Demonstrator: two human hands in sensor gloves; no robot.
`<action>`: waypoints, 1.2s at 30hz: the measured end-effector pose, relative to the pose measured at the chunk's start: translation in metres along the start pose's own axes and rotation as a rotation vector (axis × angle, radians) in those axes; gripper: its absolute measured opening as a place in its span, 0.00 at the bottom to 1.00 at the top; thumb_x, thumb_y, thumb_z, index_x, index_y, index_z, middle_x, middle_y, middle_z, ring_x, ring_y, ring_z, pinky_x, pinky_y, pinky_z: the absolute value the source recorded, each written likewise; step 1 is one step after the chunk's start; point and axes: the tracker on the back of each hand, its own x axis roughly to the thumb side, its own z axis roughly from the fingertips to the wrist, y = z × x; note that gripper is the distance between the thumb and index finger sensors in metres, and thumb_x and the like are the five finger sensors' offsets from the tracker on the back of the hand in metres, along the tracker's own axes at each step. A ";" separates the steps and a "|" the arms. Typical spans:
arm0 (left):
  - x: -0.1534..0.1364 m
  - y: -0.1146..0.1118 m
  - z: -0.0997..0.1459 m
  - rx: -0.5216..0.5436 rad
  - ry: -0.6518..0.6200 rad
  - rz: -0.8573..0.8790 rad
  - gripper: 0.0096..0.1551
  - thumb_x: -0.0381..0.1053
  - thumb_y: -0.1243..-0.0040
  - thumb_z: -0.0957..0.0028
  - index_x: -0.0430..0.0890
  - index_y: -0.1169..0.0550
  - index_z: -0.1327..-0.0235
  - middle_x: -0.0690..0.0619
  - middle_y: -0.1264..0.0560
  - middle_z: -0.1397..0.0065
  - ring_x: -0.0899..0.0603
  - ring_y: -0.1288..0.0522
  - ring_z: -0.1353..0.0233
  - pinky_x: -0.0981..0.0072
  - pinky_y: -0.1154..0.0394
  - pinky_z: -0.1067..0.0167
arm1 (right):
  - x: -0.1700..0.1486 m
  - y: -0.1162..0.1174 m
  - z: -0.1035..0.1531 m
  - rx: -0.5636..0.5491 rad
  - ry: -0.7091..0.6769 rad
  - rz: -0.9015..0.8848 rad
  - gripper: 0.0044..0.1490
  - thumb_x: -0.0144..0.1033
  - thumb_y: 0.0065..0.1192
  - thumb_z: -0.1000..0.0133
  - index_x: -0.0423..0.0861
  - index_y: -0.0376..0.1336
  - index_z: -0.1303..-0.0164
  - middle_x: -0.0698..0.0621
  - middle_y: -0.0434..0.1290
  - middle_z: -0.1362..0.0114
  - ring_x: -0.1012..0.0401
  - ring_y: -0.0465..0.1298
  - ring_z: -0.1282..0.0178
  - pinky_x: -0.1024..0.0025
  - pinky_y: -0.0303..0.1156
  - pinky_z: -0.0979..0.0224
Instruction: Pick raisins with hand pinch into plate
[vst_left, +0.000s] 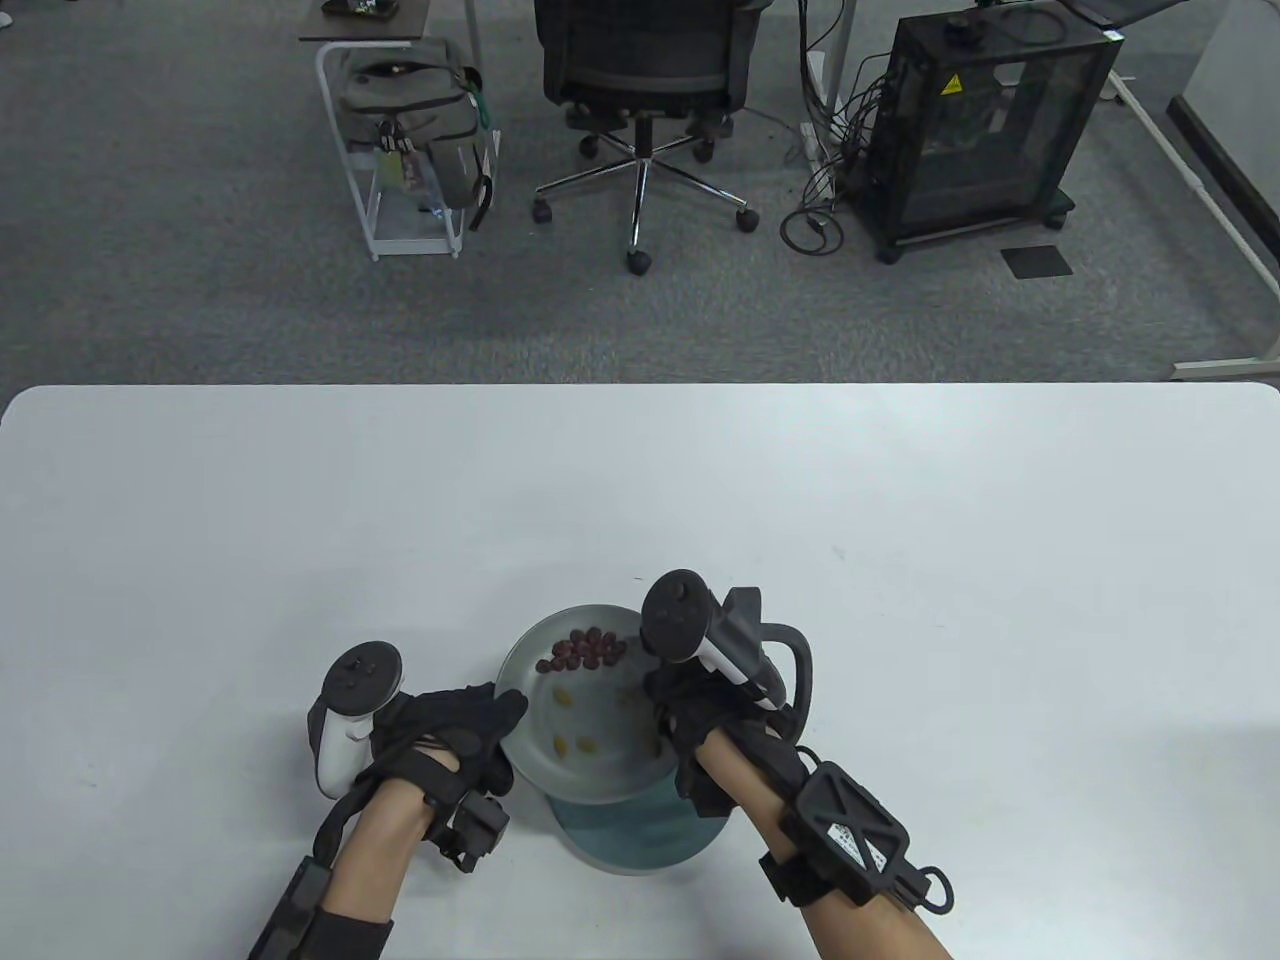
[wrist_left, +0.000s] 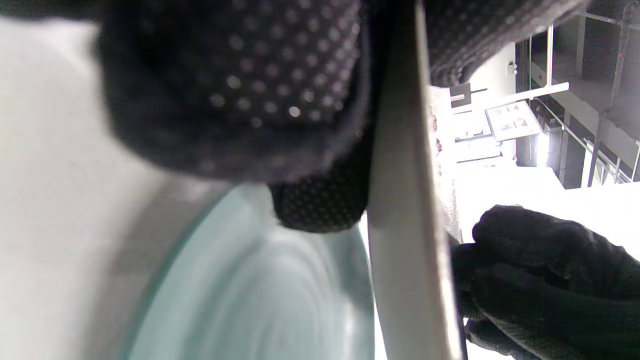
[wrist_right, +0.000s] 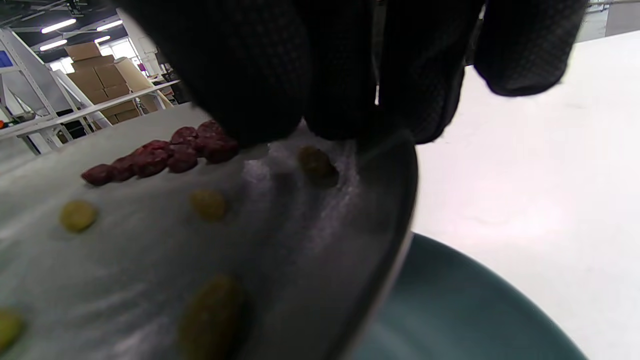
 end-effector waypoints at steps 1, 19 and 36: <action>0.000 0.000 0.000 -0.003 -0.003 -0.003 0.28 0.51 0.35 0.47 0.25 0.19 0.55 0.41 0.06 0.64 0.46 0.12 0.79 0.56 0.20 0.77 | 0.001 0.000 0.000 -0.002 -0.002 0.014 0.37 0.38 0.84 0.53 0.50 0.67 0.35 0.50 0.82 0.37 0.44 0.83 0.38 0.42 0.77 0.36; 0.001 -0.003 0.001 -0.003 -0.007 0.027 0.28 0.50 0.37 0.47 0.26 0.20 0.53 0.40 0.07 0.62 0.46 0.13 0.79 0.57 0.20 0.77 | 0.025 0.013 0.000 -0.146 -0.039 0.235 0.37 0.39 0.90 0.59 0.47 0.72 0.40 0.49 0.87 0.45 0.54 0.84 0.50 0.59 0.81 0.49; 0.000 0.000 0.001 -0.007 -0.009 0.045 0.28 0.50 0.36 0.47 0.26 0.20 0.52 0.39 0.07 0.62 0.46 0.13 0.79 0.57 0.20 0.77 | 0.031 0.020 -0.002 -0.184 -0.102 0.316 0.34 0.37 0.91 0.60 0.48 0.73 0.43 0.50 0.88 0.47 0.58 0.86 0.57 0.63 0.83 0.54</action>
